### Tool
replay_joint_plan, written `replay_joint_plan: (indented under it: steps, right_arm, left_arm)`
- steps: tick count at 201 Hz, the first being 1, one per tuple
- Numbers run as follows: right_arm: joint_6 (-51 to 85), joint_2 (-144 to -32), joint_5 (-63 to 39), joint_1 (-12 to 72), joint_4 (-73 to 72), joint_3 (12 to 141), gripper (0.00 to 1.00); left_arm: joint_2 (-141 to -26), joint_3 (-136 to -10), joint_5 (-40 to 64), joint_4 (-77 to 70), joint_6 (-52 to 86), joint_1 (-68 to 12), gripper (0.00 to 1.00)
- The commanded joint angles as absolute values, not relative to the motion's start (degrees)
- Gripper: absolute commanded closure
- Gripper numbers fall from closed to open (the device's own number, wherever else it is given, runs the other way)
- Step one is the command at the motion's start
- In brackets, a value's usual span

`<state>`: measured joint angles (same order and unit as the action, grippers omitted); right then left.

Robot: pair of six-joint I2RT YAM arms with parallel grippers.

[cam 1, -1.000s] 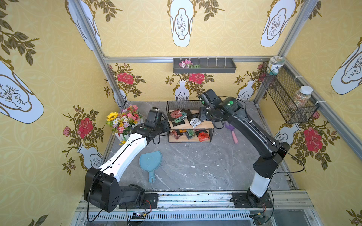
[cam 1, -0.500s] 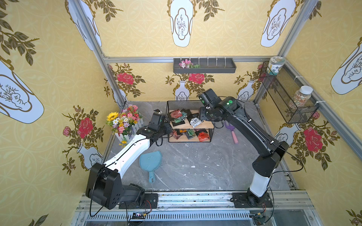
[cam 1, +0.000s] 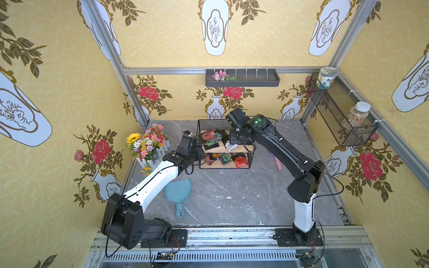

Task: Remove the tea bags from the shelf
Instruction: Pick up the tea bag from the shelf.

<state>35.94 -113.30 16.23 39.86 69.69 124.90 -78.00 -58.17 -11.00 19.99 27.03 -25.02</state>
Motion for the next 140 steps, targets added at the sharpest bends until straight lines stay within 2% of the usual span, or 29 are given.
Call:
replay_joint_plan:
  steps: [1,56,71,140]
  right_arm:
    - [39.9,-113.3,14.4,40.0,70.9,124.2,0.36]
    - [54.3,-110.7,11.1,40.1,66.0,117.0,0.40]
    - [57.3,-110.2,10.1,40.3,63.5,114.6,0.44]
    - [64.3,-109.3,7.2,38.9,54.9,108.8,0.46]
  left_arm:
    - [-78.4,-58.5,-10.7,20.0,27.0,-25.0,0.66]
    - [-78.3,-58.7,-10.8,19.9,26.7,-25.1,0.66]
    - [-78.3,-58.7,-10.9,20.0,26.7,-25.0,0.66]
    - [-78.2,-58.7,-10.4,20.0,26.5,-25.0,0.67]
